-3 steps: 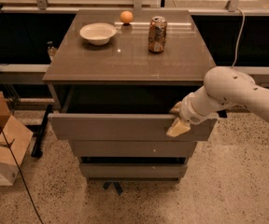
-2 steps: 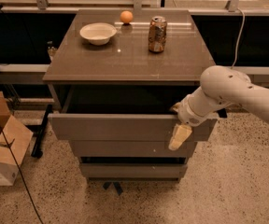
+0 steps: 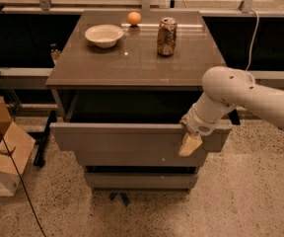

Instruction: Open top drawer

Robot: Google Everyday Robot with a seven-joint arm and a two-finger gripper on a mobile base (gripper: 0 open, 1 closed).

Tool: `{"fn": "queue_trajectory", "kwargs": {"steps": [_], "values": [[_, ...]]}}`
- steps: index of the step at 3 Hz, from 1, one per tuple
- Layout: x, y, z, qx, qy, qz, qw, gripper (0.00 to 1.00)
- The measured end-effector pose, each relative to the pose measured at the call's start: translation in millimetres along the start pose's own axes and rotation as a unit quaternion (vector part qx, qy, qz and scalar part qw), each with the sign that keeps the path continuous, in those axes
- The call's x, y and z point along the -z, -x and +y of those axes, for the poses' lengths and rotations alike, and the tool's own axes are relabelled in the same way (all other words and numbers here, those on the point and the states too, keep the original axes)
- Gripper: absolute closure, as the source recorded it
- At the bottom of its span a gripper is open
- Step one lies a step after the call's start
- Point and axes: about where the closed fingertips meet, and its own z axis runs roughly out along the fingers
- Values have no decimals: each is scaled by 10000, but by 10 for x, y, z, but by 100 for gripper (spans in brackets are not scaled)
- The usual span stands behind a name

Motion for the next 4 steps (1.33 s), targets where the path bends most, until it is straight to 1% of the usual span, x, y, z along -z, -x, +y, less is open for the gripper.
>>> {"fn": "queue_trajectory", "kwargs": {"steps": [1, 2, 3, 4], "values": [[40, 12, 0, 0, 0, 0, 10000, 65], [45, 13, 1, -1, 0, 0, 10000, 62], [146, -27, 280, -292, -92, -3, 9995, 39], [152, -29, 297, -309, -98, -4, 9995, 16]]}}
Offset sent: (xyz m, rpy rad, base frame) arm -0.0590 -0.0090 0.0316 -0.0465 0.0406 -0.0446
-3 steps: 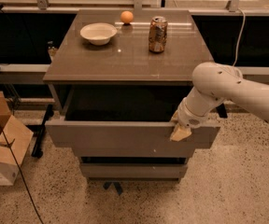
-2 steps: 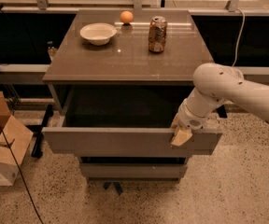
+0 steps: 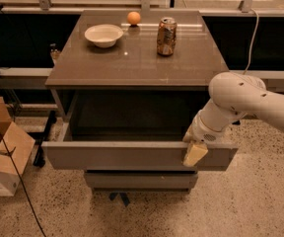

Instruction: Open top drawer

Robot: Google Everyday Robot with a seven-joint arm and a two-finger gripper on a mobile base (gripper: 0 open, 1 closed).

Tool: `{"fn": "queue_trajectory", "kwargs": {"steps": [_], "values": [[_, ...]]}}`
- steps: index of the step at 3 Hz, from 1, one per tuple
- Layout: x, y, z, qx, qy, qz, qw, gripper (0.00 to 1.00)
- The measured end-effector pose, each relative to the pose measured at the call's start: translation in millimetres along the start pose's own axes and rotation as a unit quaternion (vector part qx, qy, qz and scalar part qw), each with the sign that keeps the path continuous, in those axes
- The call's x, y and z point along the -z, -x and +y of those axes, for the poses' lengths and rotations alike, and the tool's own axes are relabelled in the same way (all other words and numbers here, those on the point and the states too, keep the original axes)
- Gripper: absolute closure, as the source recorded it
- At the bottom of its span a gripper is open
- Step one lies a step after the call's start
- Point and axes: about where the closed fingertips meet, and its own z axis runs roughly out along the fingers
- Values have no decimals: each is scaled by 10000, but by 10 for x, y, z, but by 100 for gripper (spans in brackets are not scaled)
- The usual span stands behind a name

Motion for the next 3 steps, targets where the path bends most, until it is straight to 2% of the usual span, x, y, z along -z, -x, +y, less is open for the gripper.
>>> {"fn": "queue_trajectory", "kwargs": {"steps": [1, 2, 3], "values": [[-44, -136, 285, -585, -59, -128, 9982, 0], [-146, -334, 531, -1059, -39, -132, 9943, 0], [-81, -298, 534, -1059, -39, -132, 9943, 0]]}}
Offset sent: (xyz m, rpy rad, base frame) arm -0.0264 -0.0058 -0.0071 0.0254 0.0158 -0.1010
